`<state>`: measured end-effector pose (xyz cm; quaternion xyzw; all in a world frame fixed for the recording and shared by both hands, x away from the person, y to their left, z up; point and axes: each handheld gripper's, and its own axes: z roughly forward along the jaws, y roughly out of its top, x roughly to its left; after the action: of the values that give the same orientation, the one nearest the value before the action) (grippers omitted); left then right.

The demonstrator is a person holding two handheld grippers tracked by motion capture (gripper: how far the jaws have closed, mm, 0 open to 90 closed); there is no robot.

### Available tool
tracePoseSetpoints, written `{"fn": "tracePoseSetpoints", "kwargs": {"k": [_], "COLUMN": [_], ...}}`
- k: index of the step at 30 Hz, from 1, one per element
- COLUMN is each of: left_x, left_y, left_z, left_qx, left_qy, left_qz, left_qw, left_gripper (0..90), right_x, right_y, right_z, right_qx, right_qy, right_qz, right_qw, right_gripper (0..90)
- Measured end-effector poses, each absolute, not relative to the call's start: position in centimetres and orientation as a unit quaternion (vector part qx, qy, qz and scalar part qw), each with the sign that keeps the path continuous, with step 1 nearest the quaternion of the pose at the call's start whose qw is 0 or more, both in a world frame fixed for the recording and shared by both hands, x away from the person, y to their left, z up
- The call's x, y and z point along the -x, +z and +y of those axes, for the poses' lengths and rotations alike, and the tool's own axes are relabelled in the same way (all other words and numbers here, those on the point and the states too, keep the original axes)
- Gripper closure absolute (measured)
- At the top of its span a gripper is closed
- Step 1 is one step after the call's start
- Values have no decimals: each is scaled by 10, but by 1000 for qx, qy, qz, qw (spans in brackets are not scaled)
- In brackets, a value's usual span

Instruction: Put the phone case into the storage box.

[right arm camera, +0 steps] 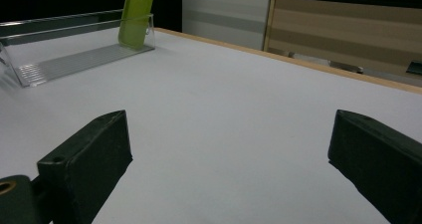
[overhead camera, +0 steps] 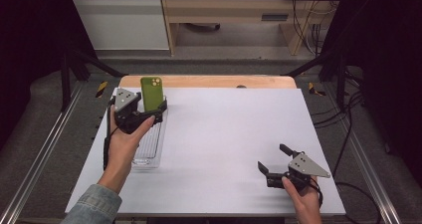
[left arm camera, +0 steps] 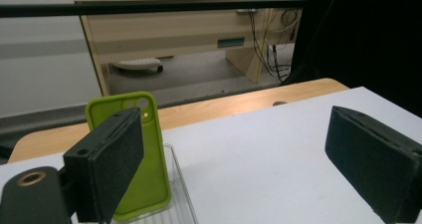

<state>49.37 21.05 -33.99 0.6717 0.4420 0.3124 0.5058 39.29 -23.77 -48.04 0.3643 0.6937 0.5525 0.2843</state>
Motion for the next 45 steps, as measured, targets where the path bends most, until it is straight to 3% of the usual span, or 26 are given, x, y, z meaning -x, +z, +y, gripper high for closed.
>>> {"fn": "tracePoseSetpoints", "kwargs": {"k": [24, 45], "left_x": [-481, -458], "left_y": [-365, -370], "left_z": [192, 192], "left_qx": [-677, -661], "left_qy": [276, 280], "left_qz": [402, 385], "left_qw": [550, 580], "left_gripper": [47, 39], "right_x": [-393, -393], "right_y": [-480, -481], "right_z": [-237, -236], "right_qx": [-368, -367], "right_qy": [555, 552], "right_qz": [691, 694], "right_qw": [282, 282], "right_gripper": [24, 23]}}
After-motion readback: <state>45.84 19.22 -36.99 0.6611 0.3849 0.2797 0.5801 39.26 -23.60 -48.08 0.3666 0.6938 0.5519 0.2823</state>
